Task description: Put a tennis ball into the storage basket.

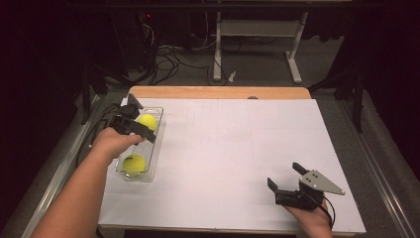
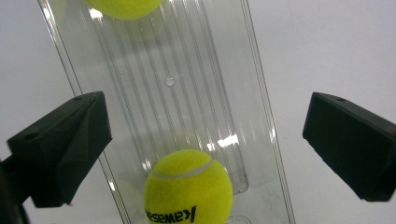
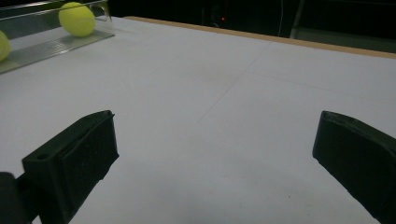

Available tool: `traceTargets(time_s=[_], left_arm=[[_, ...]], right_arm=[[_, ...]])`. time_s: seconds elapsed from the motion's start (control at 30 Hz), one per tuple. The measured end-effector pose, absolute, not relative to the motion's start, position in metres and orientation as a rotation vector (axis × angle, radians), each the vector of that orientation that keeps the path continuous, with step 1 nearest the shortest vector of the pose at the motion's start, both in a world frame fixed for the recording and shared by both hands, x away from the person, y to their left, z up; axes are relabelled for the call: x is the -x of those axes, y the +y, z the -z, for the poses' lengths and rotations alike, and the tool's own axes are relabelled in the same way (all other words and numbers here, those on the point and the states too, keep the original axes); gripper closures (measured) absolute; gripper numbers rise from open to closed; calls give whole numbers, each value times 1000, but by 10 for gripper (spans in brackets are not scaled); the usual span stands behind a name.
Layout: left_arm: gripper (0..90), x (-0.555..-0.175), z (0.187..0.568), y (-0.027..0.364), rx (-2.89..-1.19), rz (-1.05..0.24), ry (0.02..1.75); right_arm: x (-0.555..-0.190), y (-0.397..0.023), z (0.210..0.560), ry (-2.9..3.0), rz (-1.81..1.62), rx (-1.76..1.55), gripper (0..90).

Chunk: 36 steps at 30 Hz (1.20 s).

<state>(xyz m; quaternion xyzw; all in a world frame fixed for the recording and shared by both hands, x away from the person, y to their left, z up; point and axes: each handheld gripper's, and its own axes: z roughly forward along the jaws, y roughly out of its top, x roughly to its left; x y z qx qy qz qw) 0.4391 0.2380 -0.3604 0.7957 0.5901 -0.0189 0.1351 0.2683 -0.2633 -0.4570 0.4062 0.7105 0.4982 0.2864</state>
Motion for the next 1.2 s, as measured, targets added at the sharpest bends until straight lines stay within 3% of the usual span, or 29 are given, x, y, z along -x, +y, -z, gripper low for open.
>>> traceTargets(time_s=[1.2], left_arm=[[6, -389, 350, 171, -2410, 66, 1526]], right_arm=[[-268, -262, 456, 1898, -1333, -1073, 6]])
